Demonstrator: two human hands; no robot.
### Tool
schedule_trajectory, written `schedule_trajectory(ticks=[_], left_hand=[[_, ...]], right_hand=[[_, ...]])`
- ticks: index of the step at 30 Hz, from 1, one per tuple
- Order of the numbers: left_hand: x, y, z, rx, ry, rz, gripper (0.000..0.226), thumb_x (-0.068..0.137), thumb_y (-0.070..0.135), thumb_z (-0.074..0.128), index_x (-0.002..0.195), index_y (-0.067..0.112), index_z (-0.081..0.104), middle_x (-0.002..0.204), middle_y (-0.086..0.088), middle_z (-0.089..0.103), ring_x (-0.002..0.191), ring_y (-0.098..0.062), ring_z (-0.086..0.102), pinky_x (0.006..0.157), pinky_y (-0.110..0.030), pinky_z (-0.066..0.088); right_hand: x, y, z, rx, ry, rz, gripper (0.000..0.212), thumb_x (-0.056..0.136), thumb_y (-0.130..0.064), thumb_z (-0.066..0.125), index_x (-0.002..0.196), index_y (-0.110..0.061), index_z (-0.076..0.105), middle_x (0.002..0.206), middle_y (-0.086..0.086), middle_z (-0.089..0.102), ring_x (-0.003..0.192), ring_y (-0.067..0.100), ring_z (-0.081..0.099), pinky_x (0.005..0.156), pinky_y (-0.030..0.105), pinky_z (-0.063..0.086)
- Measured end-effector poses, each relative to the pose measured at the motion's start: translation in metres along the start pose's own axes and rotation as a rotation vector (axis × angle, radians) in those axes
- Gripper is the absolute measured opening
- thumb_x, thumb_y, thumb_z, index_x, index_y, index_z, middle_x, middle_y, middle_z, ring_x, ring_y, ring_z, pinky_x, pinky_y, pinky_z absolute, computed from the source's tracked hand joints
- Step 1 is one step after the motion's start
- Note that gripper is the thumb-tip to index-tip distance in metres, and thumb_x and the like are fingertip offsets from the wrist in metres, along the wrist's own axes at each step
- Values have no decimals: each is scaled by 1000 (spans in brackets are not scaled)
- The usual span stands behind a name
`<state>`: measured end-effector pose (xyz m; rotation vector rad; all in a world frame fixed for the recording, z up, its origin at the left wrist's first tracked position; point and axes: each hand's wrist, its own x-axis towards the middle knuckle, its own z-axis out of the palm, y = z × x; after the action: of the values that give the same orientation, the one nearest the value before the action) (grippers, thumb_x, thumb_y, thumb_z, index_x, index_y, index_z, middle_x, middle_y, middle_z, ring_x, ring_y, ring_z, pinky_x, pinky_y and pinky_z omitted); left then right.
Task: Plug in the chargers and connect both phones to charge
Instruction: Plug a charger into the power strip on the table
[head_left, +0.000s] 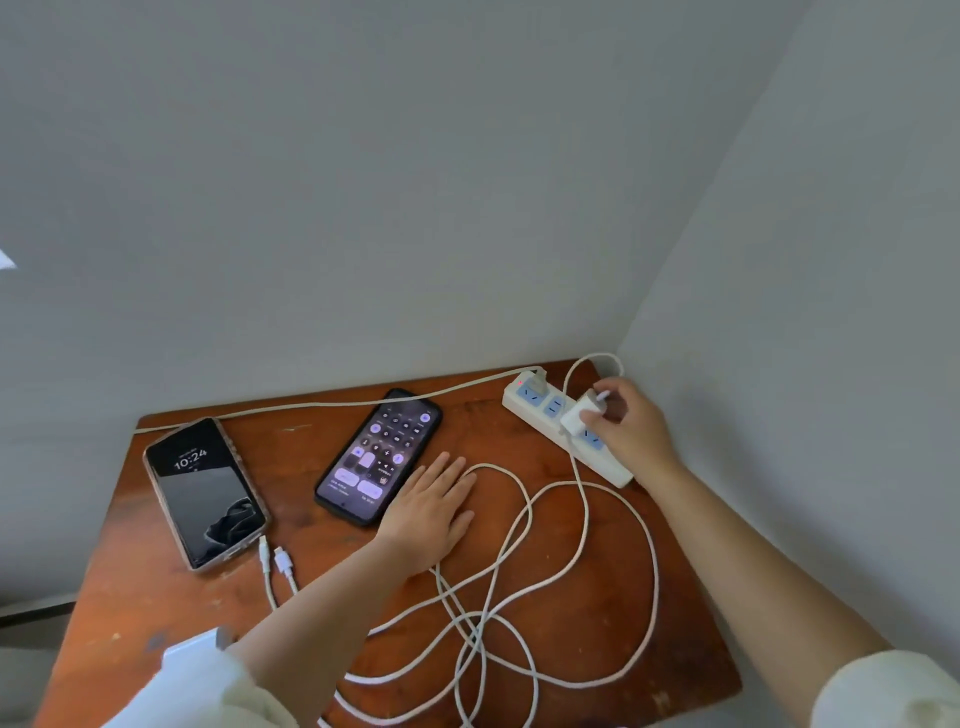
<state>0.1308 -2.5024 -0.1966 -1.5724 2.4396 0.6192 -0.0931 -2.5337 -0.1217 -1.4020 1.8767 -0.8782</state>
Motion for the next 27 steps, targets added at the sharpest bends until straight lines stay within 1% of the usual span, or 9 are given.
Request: schedule_trajectory(ticks=[5, 8, 10, 12, 15, 18, 21, 23, 27], left_hand=[[1, -1, 7, -18, 21, -5, 52, 100, 38, 23, 147, 25, 5, 158, 4, -2, 145, -14, -9, 118, -31, -7], [2, -1, 7, -17, 23, -3, 52, 100, 38, 22, 147, 26, 5, 158, 4, -2, 145, -14, -9, 117, -31, -7], [1, -1, 7, -26, 28, -1, 52, 100, 38, 23, 147, 26, 6, 158, 4, -2, 145, -14, -9, 117, -31, -8], [1, -2, 7, -38, 35, 3, 51, 100, 38, 23, 147, 25, 6, 158, 4, -1, 146, -14, -8, 117, -31, -7], [0, -2, 8, -43, 45, 6, 51, 100, 37, 23, 147, 25, 7, 158, 4, -1, 146, -14, -7, 118, -31, -7], [0, -1, 8, -45, 48, 5, 51, 100, 37, 23, 147, 25, 7, 158, 4, -1, 146, -14, -8, 117, -30, -7], [-1, -2, 9, -48, 48, 5, 51, 100, 38, 23, 147, 25, 7, 158, 4, -1, 146, -14, -8, 117, -30, -8], [-1, -2, 8, -53, 47, 5, 51, 100, 38, 23, 147, 25, 7, 158, 4, -1, 145, -14, -8, 117, -30, -8], [0, -2, 8, -59, 45, 6, 51, 100, 38, 23, 147, 25, 7, 158, 4, 0, 146, -14, -8, 117, -31, -7]], right_hand=[[17, 4, 9, 137, 68, 132, 29, 86, -4, 59, 114, -7, 52, 119, 13, 57, 96, 18, 53, 77, 29, 45], [26, 4, 11, 261, 106, 242, 28, 86, -2, 59, 113, -5, 52, 118, 16, 56, 106, 28, 57, 89, 36, 49], [30, 2, 9, 429, 71, 331, 26, 87, 1, 57, 112, -3, 50, 117, 20, 53, 110, 33, 56, 92, 38, 50], [31, -1, 10, 483, -17, 342, 25, 88, 2, 55, 112, -2, 50, 116, 21, 51, 112, 35, 55, 92, 38, 50], [31, -8, 19, 228, -105, 221, 22, 86, 0, 58, 107, -5, 52, 110, 15, 54, 107, 31, 57, 87, 34, 50], [34, -11, 27, -60, -61, 120, 29, 86, -6, 60, 113, -5, 52, 119, 13, 57, 104, 25, 55, 77, 28, 45], [39, -10, 25, -144, -14, 59, 31, 87, -4, 59, 117, -2, 50, 123, 18, 56, 110, 30, 55, 77, 29, 45], [42, -8, 18, -215, 39, 32, 32, 87, -4, 58, 117, -1, 49, 123, 19, 56, 111, 31, 55, 76, 26, 42], [45, 0, 6, -196, 90, 94, 31, 87, -6, 58, 115, 0, 50, 122, 19, 56, 108, 30, 56, 78, 28, 42]])
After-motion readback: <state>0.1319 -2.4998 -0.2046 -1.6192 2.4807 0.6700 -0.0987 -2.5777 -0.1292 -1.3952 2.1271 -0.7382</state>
